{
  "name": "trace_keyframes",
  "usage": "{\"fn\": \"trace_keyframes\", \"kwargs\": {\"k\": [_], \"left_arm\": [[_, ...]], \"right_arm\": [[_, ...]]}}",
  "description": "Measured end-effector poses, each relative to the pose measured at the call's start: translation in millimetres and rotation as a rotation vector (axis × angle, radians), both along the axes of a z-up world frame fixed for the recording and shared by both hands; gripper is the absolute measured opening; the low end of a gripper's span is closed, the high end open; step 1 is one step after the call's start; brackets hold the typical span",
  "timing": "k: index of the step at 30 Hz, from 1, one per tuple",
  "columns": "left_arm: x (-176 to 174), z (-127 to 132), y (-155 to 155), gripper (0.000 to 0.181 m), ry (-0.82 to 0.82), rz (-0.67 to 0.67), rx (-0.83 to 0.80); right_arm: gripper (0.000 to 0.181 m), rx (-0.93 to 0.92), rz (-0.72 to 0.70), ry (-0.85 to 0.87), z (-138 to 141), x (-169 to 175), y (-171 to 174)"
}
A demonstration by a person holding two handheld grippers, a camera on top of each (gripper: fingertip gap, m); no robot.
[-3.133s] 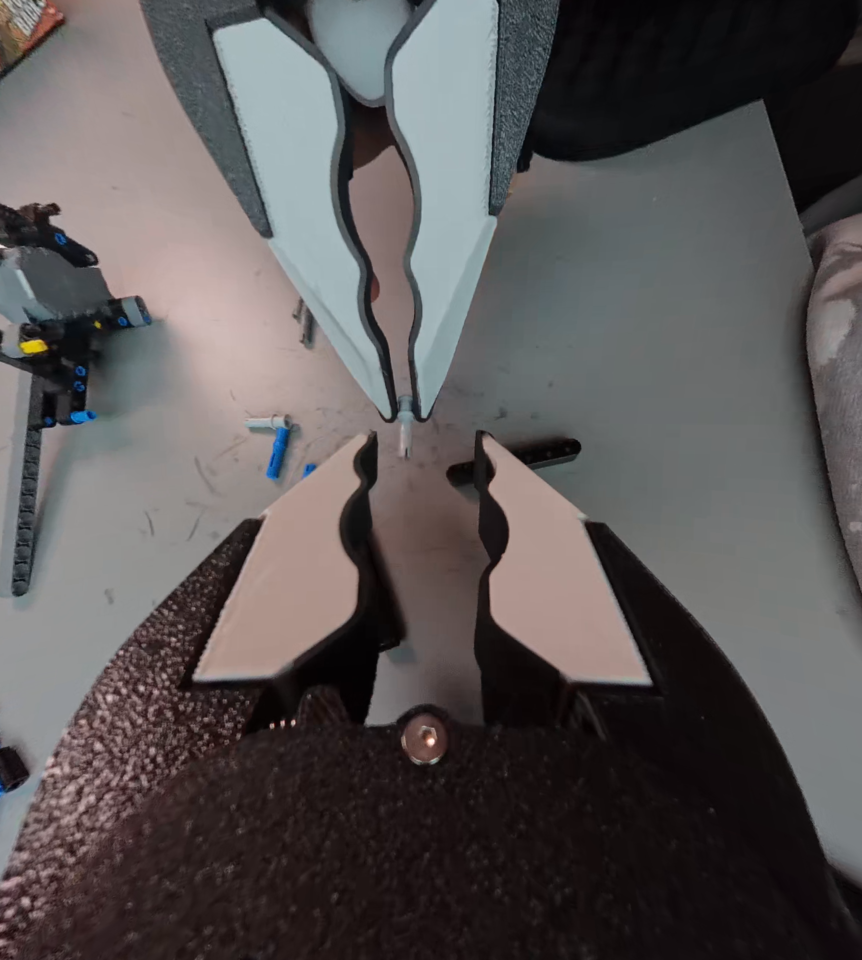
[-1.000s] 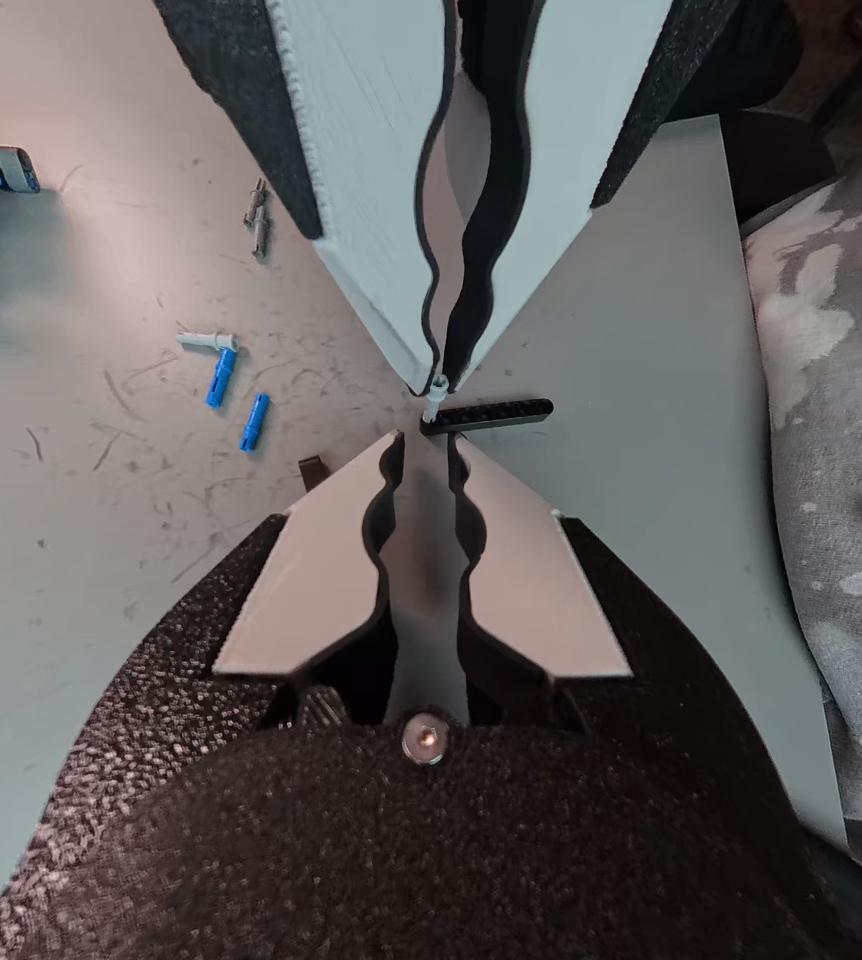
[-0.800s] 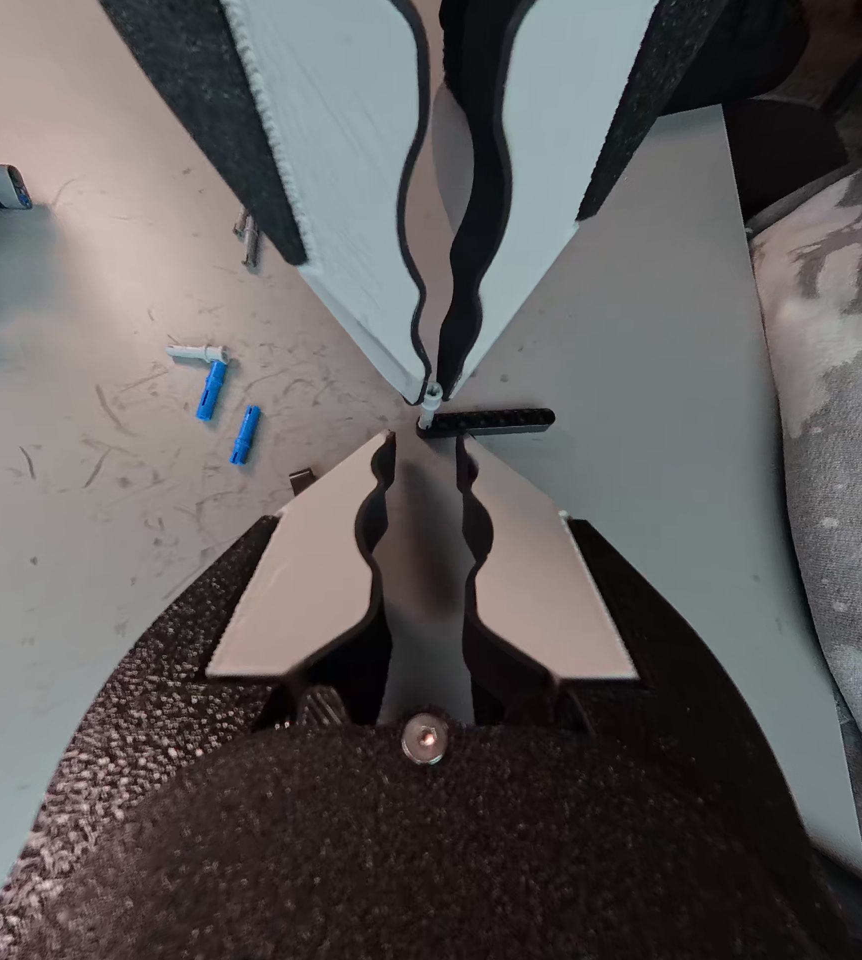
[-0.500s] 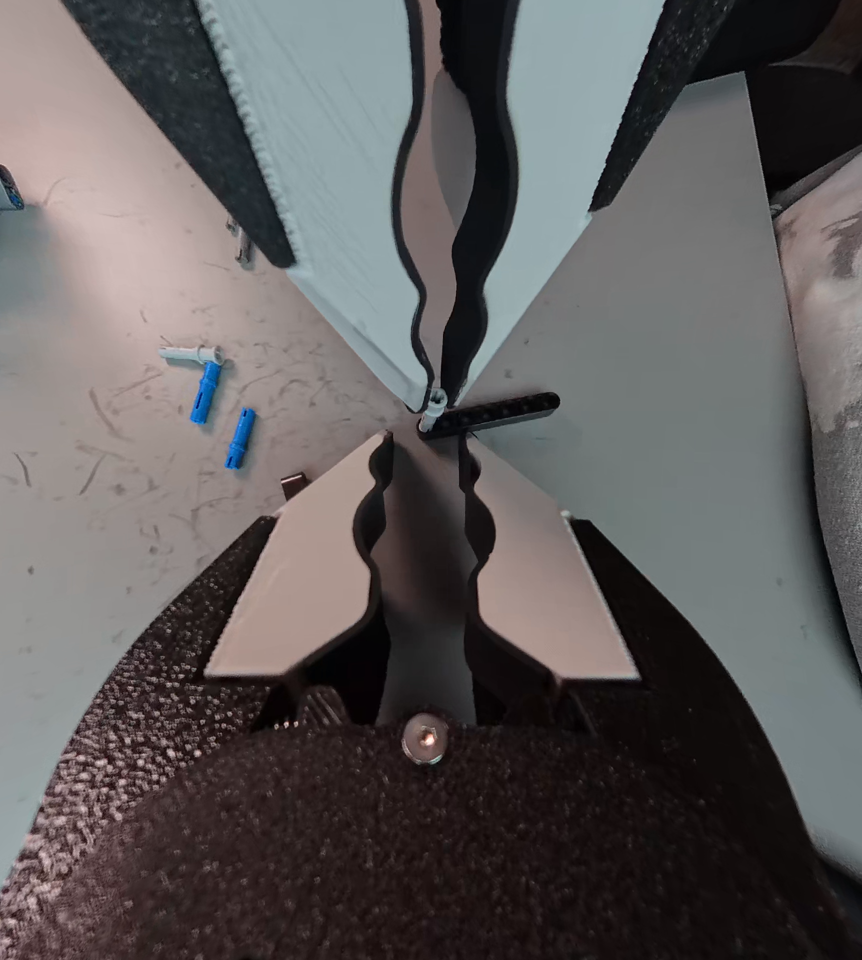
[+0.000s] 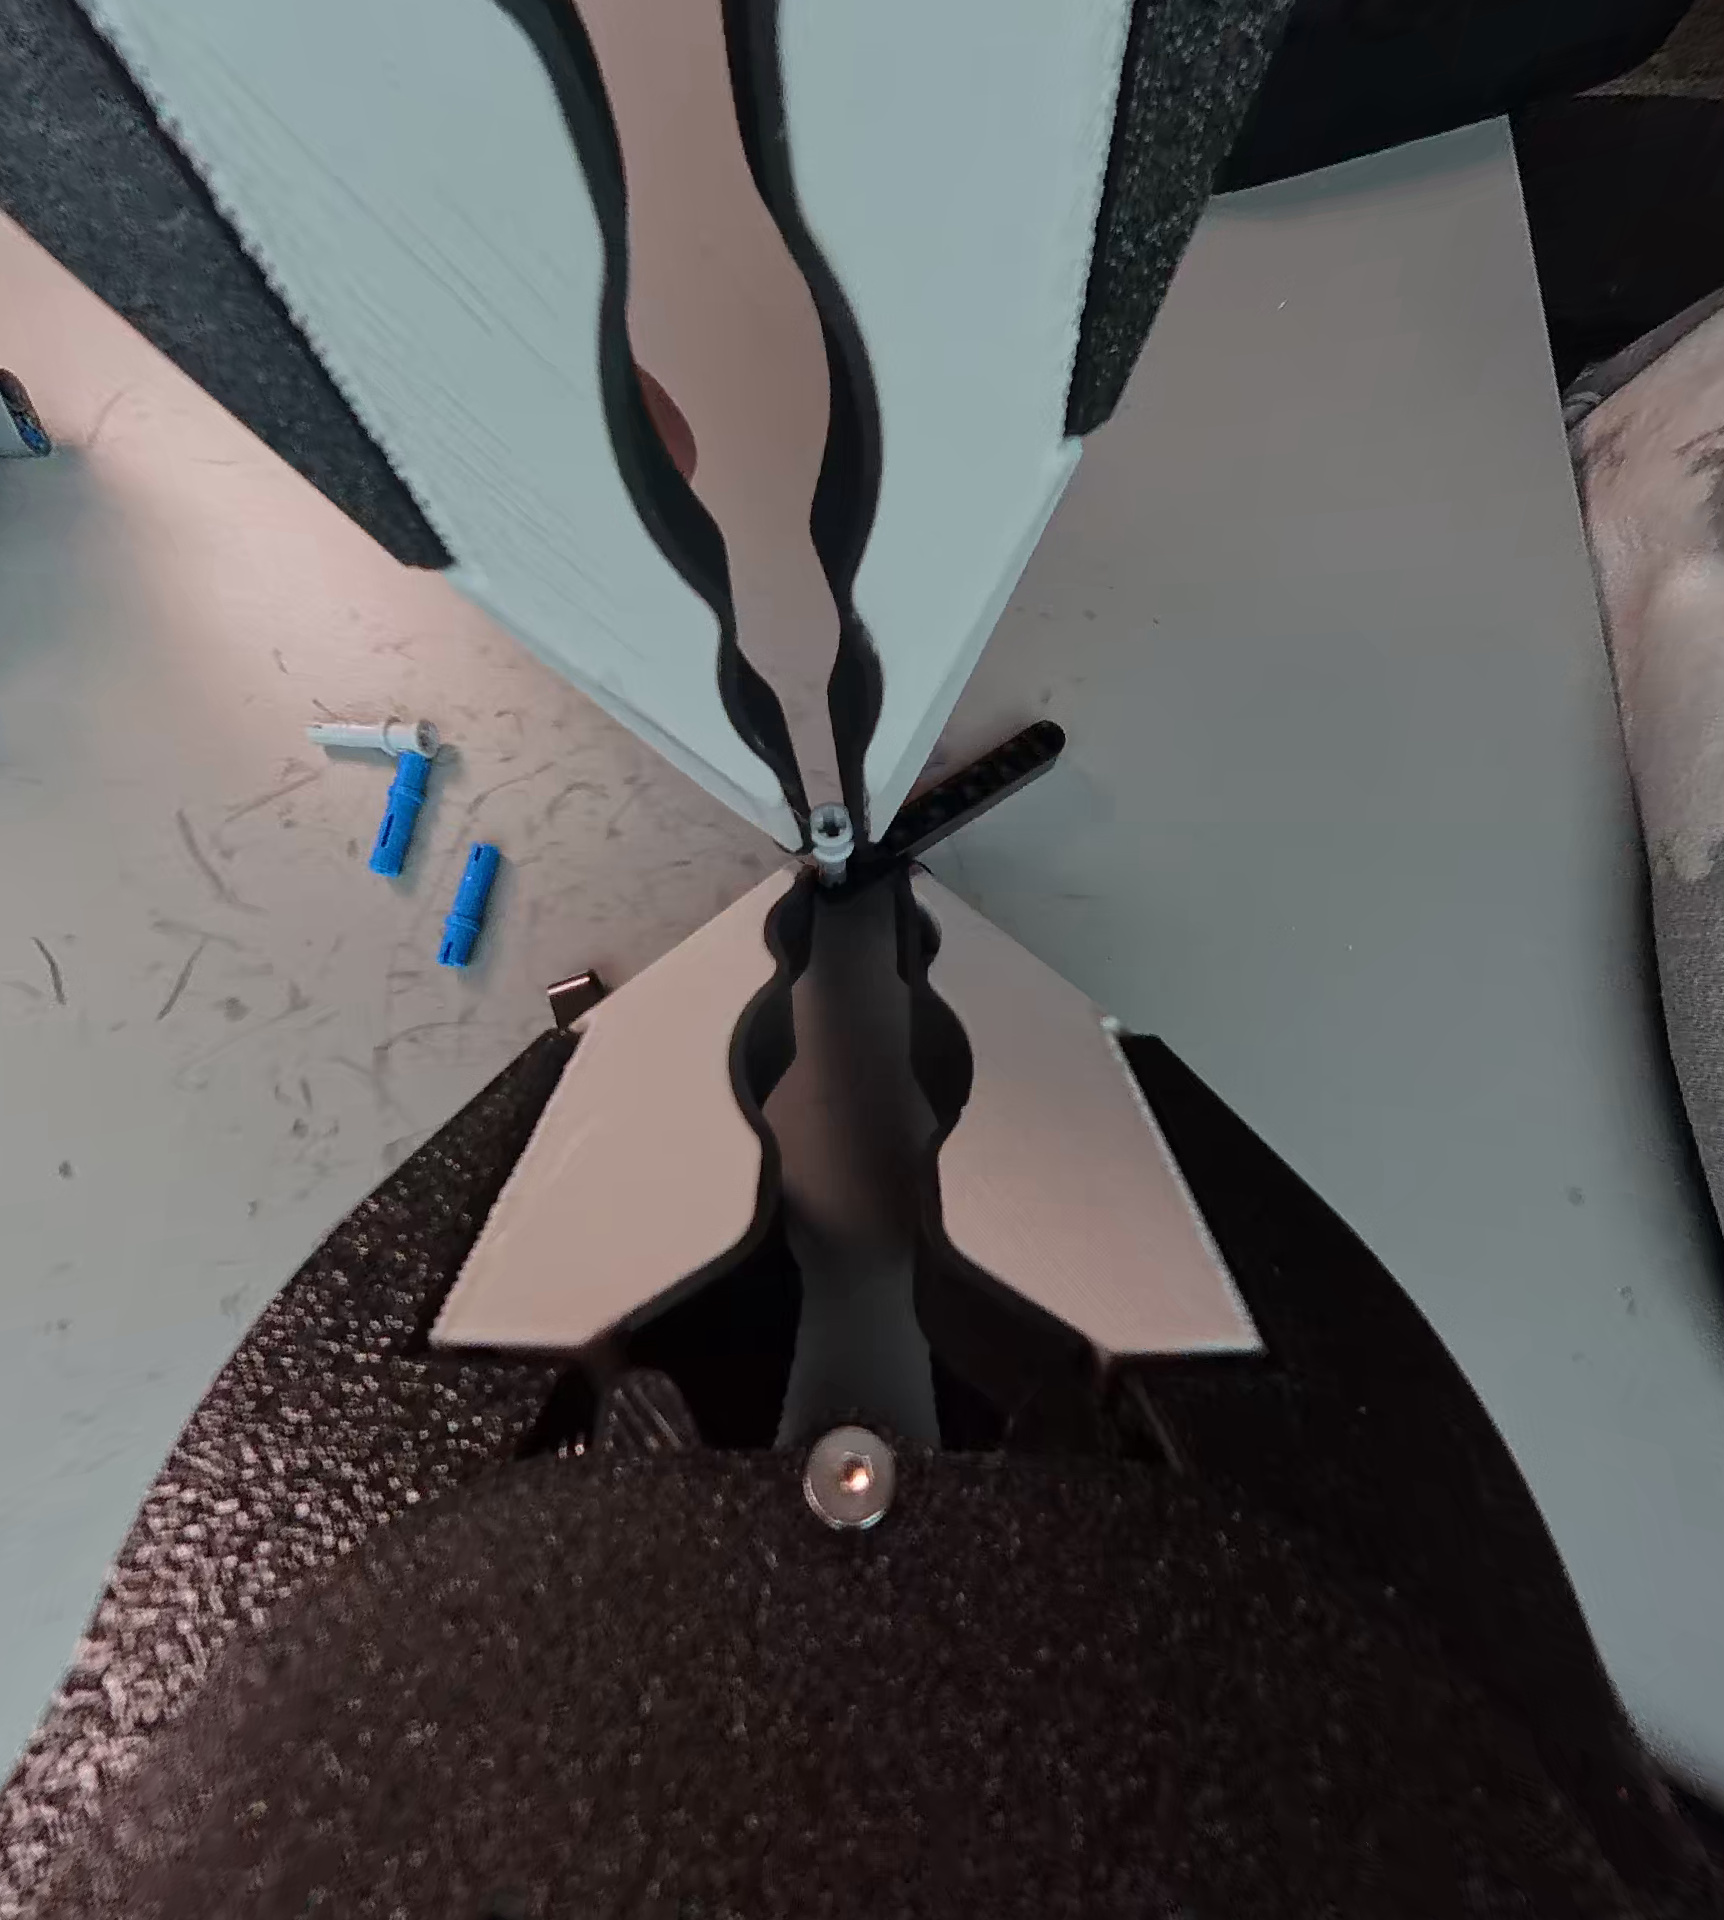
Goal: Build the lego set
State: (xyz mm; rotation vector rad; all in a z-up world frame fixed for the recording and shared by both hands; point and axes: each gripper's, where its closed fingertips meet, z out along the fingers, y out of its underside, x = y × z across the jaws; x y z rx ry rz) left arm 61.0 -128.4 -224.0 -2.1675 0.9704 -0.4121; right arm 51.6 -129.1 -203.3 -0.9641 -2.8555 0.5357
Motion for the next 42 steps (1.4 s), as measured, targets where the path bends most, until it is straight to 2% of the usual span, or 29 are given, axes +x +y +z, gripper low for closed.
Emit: {"fn": "trace_keyframes", "kwargs": {"k": [1,11,14,22,28,32,37,42], "left_arm": [[-0.2,-0.1,0.4,0.015,0.000,0.003,0.000],[0.4,0.5,1.2,0.013,0.019,0.010,0.022],[-0.3,5.7,1.5,0.008,-0.002,0.010,0.039],[3.6,22.9,3.7,0.007,-0.077,0.023,0.079],[11.0,56.9,-2.7,0.005,-0.238,-0.023,0.150],[15.4,70.6,-5.9,0.004,-0.297,-0.044,0.177],[21.3,74.8,-9.3,0.004,-0.324,-0.065,0.174],[21.7,78.0,-9.2,0.004,-0.340,-0.065,0.191]], "right_arm": [[0.006,-0.009,-0.004,-0.006,0.0,0.5,0.4],[0.005,-0.028,-0.043,-0.043,-1.5,4.2,5.3],[0.005,-0.025,-0.046,-0.057,-13.6,10.6,6.7],[0.005,-0.158,-0.121,0.091,4.0,8.1,2.5],[0.006,-0.376,-0.207,0.330,40.6,13.3,-4.6],[0.006,-0.488,-0.261,0.468,57.4,15.4,-8.3],[0.015,-0.480,-0.241,0.573,62.5,18.1,-14.9],[0.006,-0.485,-0.230,0.570,65.9,19.3,-12.8]]}}
